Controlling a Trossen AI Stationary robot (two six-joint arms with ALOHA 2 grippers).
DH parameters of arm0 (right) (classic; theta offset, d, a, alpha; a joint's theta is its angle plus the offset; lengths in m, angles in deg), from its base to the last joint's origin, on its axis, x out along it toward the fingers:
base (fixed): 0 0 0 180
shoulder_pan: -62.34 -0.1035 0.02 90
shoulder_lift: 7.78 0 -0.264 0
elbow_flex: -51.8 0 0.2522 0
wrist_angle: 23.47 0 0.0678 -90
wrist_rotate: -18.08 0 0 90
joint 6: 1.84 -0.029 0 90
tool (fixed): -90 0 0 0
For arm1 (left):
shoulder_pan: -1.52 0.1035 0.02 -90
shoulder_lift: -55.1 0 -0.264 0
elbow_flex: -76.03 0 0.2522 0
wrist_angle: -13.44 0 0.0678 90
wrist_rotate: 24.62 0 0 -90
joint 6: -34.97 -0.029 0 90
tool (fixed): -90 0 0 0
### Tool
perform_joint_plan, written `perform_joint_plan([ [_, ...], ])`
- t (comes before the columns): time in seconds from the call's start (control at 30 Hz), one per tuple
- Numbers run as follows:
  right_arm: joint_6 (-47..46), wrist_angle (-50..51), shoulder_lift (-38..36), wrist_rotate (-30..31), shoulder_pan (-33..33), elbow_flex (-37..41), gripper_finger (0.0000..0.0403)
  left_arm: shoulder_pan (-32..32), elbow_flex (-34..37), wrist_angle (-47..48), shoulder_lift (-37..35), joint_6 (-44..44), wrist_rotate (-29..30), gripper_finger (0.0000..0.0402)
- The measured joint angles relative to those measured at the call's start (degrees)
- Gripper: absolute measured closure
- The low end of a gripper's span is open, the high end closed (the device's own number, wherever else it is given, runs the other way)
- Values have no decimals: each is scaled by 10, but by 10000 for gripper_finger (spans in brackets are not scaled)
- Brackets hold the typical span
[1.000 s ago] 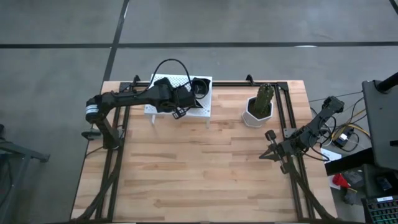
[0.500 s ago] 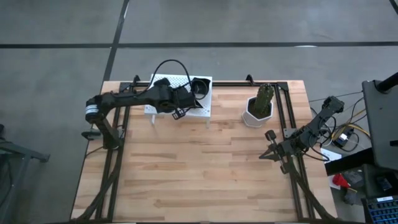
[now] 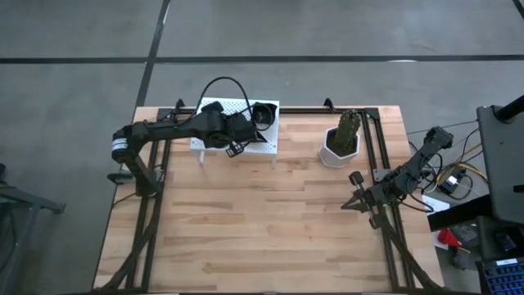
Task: Pick & Place Mini shaped plates
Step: Stack the square plate on top of the other square plates on the shelf, then return to Home Position
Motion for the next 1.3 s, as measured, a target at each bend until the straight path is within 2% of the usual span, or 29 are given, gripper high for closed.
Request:
perform_joint_plan([
  [0.17, 0, 0, 0, 0, 0, 0, 394, 0, 0, 4, 0, -2, 3, 383],
  [0.23, 1, 0, 0, 0, 0, 0, 394, 0, 0, 4, 0, 0, 6, 395],
  [0.5, 0, 0, 0, 0, 0, 0, 394, 0, 5, 4, 0, 21, 3, 401],
  [0.67, 0, 0, 0, 0, 0, 0, 394, 0, 9, 2, 0, 26, -22, 401],
  [1.3, 1, 0, 0, 0, 0, 0, 394, -15, 16, 6, -14, 12, 7, 401],
])
